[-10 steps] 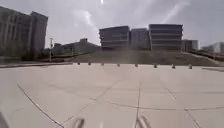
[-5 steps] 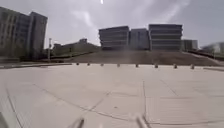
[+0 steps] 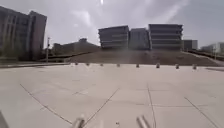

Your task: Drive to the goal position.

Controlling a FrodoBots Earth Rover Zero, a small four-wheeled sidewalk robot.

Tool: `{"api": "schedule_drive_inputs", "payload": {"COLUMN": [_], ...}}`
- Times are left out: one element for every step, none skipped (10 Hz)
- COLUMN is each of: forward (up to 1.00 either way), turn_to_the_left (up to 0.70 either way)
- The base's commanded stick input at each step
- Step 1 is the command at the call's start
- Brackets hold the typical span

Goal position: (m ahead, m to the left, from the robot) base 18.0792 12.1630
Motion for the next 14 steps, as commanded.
{"api": "schedule_drive_inputs", "payload": {"forward": [0.7, 0.7, 0.7, 0.7, 0.7, 0.7, 0.7, 0.7, 0.7, 0.7, 0.7, 0.7, 0.7, 0.7], "turn_to_the_left": [0.21, 0.27, 0.27, 0.26, 0.11, 0.0, 0.0, 0.0, 0.0, 0.0, 0.0, 0.0, 0.0, 0.0]}}
